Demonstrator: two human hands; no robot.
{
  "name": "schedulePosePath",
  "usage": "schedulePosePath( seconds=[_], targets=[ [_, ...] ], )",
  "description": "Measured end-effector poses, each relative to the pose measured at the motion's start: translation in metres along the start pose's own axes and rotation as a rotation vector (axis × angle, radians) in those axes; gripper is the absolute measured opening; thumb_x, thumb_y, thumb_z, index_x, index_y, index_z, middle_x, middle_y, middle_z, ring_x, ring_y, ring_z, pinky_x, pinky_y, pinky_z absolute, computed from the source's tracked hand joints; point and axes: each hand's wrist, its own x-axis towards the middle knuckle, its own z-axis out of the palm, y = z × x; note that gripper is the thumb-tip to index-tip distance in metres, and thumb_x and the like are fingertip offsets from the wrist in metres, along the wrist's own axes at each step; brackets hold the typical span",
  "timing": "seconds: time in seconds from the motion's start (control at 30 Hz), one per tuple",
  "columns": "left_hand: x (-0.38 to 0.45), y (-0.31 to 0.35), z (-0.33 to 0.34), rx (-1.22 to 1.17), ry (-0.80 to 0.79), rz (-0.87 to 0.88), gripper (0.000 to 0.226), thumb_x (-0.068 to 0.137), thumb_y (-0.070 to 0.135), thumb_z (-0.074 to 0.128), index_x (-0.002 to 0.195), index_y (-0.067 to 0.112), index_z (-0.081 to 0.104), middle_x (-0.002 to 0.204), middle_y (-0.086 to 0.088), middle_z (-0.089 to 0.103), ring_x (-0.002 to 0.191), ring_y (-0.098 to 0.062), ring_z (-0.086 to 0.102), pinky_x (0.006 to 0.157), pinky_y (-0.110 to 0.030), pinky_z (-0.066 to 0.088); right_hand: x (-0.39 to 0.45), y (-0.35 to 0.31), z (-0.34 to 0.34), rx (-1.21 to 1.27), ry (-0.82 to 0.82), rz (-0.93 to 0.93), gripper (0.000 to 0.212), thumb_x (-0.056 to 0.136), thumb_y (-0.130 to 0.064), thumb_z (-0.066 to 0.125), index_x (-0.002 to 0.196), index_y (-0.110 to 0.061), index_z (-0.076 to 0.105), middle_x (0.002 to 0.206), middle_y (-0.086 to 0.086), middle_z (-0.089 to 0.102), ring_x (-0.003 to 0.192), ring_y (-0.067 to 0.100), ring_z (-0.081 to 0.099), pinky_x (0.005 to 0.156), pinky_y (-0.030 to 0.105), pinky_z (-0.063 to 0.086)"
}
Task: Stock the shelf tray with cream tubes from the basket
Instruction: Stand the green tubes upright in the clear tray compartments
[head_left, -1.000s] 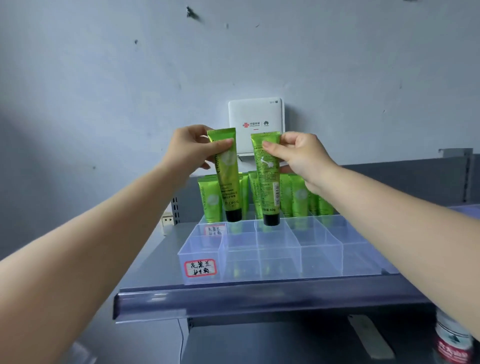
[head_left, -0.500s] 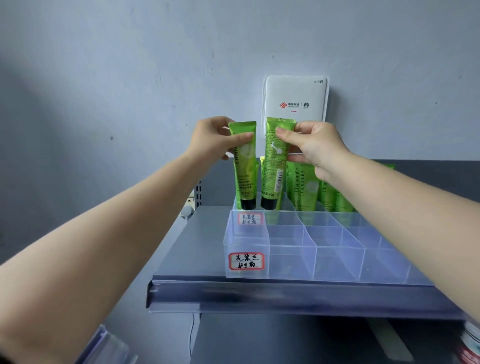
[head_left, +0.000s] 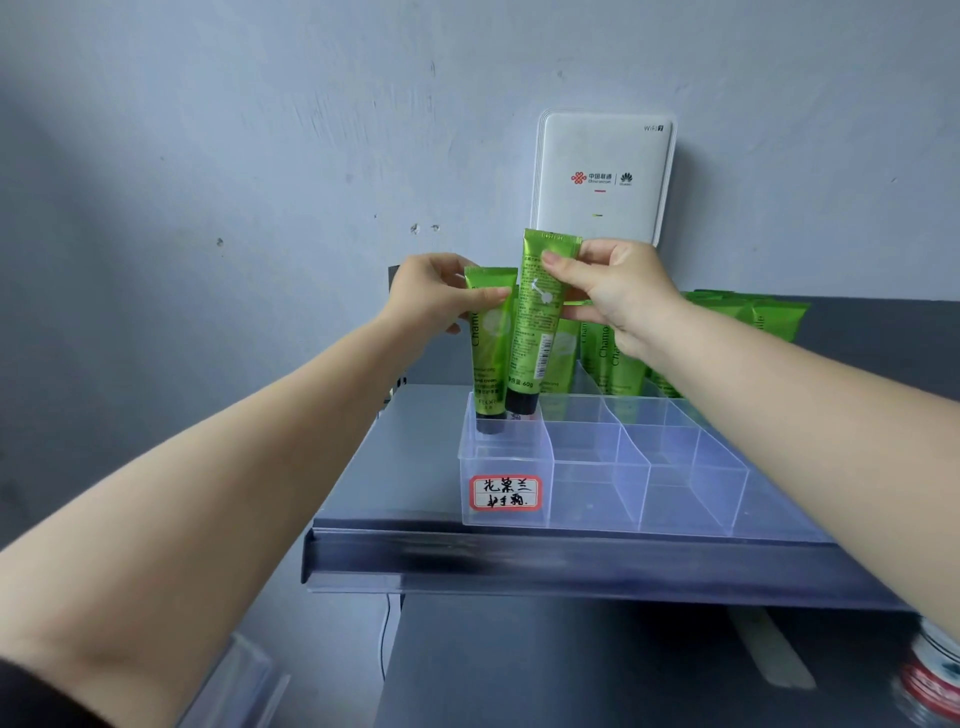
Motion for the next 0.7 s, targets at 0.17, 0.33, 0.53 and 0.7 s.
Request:
schedulePosePath(
  seconds=[0.17,0.33,0.53,0.7],
  targets=[
    [0.002,-0.007,-0.006,0.041,-0.010,-0.048,0.028,0.071,0.022,0.081,0.092,0.009,0.069,0.071,0.002,0.064,0.055,-0.006,0.059,0.048,-0.017,0.045,-0.003,0.008,0.006,0.020,-0.044,-0.019,0.013,0.084,-0.009,0.067,0.073,-0.013,0.061,0.056,-0.011,0.067,0.055,0.001,0.064,0.056,0.023,0.057],
    [0.000,-0.015,-0.007,0.080,-0.093,-0.083,0.010,0.076,0.023,0.077,0.078,0.017,0.069,0.072,0.000,0.066,0.055,-0.005,0.059,0.051,-0.016,0.047,-0.011,0.029,0.010,-0.024,-0.075,0.057,0.011,0.082,-0.008,0.068,0.075,-0.010,0.061,0.068,-0.004,0.064,0.055,0.002,0.063,0.046,0.018,0.052],
    [-0.002,-0.016,-0.012,0.040,-0.198,-0.092,0.006,0.078,0.023,0.073,0.080,0.018,0.071,0.071,0.001,0.068,0.061,-0.010,0.060,0.055,-0.018,0.050,-0.013,0.038,0.004,-0.094,-0.099,0.028,0.010,0.080,-0.009,0.071,0.076,-0.012,0.063,0.078,0.001,0.065,0.066,0.006,0.065,0.048,0.018,0.053],
    [-0.004,-0.012,-0.013,0.069,-0.190,-0.083,0.007,0.081,0.020,0.071,0.077,0.016,0.067,0.069,0.001,0.067,0.058,-0.008,0.060,0.055,-0.019,0.050,-0.013,0.036,0.000,-0.192,-0.194,0.005,0.007,0.080,-0.014,0.072,0.085,-0.015,0.067,0.085,0.004,0.070,0.076,0.015,0.067,0.056,0.022,0.057]
  ],
)
